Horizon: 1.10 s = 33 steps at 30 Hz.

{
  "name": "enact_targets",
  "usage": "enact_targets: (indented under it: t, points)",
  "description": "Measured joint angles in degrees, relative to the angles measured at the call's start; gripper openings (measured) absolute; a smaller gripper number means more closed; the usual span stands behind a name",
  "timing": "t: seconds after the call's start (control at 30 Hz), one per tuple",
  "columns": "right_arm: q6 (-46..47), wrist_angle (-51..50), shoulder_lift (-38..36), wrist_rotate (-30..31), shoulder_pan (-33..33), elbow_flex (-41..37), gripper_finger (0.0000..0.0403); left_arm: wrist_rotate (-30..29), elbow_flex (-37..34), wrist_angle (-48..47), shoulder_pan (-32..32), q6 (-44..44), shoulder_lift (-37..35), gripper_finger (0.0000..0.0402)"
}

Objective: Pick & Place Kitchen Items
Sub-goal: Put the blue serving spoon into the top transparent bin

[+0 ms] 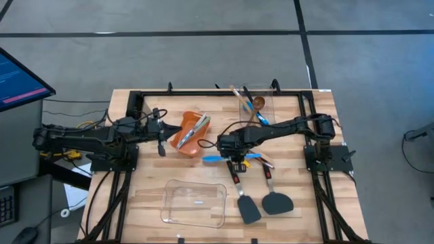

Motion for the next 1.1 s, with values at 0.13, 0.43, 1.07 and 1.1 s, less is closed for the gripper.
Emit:
enact_targets:
  t: [0.13, 0.43, 1.07, 1.1]
  points:
    - [-0.18, -3.37, 0.00, -0.02, 0.02, 3.33, 0.0037, 0.02, 0.00, 0.00, 0.00, 0.00, 0.02, 0.0004]
    - [-1.79, -13.96, 0.00, -0.13, 0.21, 11.97, 0.0035, 0.04, 0.00, 0.00, 0.00, 0.00, 0.01, 0.0004]
    - [3.20, -15.51, -18.77, 12.57, 2.92, 15.45, 0.0029, 0.27, 0.00, -0.43, 0.00, 0.00, 0.02, 0.0004]
    - [4.49, -15.40, -19.57, 15.15, 3.66, 15.26, 0.0029, 0.26, 0.00, -0.39, 0.00, -0.01, 0.00, 0.0004]
